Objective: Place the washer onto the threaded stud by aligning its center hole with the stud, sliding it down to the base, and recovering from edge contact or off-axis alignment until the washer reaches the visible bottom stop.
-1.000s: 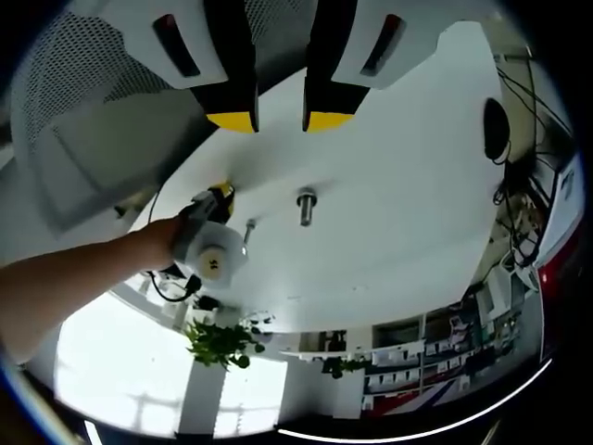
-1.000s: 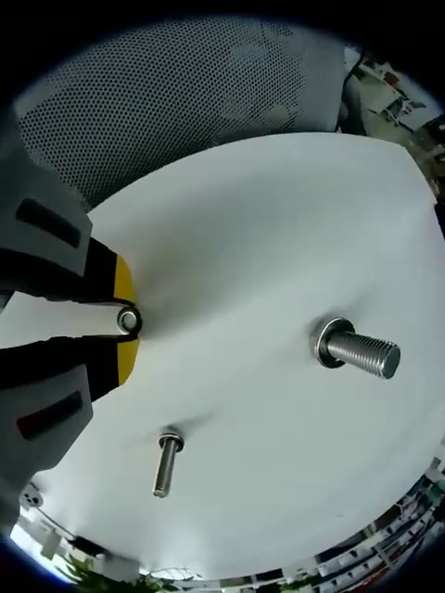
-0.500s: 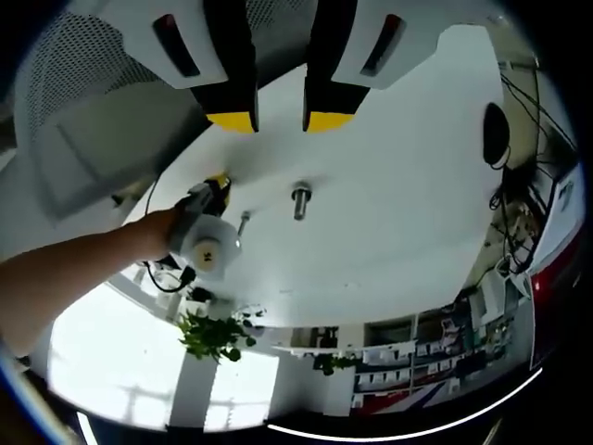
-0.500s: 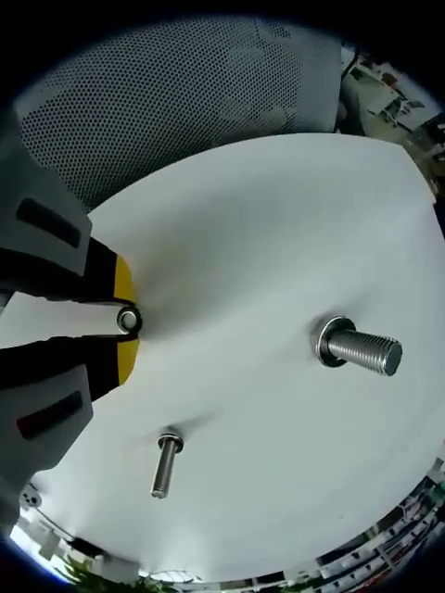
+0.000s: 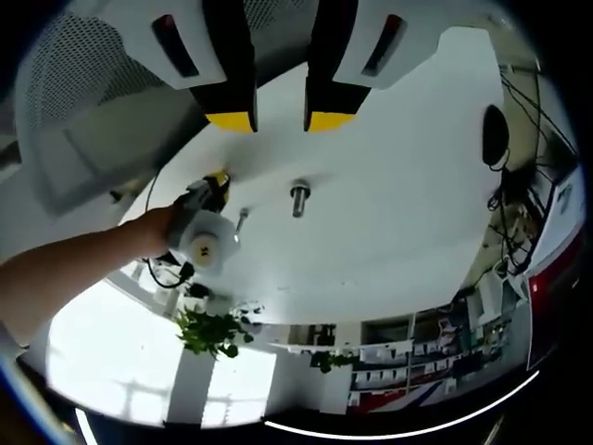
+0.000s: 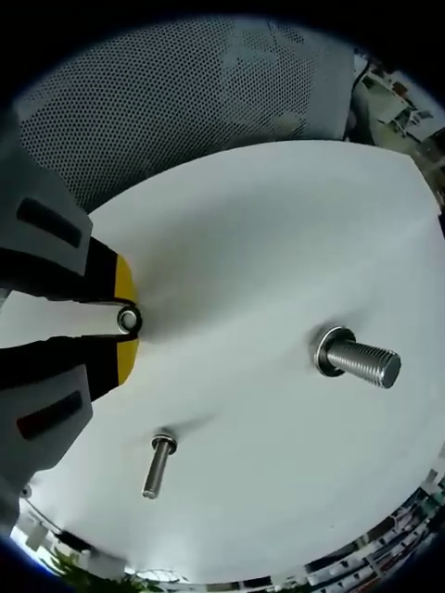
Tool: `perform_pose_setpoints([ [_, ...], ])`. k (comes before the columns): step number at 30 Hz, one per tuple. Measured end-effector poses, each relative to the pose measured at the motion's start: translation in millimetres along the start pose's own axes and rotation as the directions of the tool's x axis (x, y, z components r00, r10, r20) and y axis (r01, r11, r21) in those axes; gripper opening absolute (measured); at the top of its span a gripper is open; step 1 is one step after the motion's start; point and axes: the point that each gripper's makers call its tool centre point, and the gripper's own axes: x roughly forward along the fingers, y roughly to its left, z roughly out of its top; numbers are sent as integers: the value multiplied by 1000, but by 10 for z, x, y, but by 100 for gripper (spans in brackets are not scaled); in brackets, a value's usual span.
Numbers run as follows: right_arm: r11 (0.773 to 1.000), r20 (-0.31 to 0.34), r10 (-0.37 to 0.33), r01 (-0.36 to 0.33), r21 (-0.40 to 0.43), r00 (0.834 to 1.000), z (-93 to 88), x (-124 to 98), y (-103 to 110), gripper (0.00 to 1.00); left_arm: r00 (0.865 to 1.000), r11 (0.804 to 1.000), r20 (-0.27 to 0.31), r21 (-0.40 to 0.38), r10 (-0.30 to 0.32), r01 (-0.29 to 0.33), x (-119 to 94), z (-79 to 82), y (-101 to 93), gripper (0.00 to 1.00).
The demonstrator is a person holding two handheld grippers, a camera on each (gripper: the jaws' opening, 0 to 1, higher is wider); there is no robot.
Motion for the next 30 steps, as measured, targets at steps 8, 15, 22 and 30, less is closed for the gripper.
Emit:
perform_pose_setpoints([
  [8,999,57,5,-2,-46,998,-10,-15,6,14,1000,1000,-5,-2,13,-13,0,-5,18,18],
  [15,998,114,24,-17,-63,993,-9,-20,3,14,1000,1000,24,4,7,-7,-12,48,-19,18],
  [22,995,149,31,-17,-94,988,-1,-17,4,14,1000,999,-2,25,22,-21,0,11,-6,18],
  [30,995,189,55,-37,-98,980,4,-27,-2,14,998,998,-8,23,55,-55,-12,0,55,18],
])
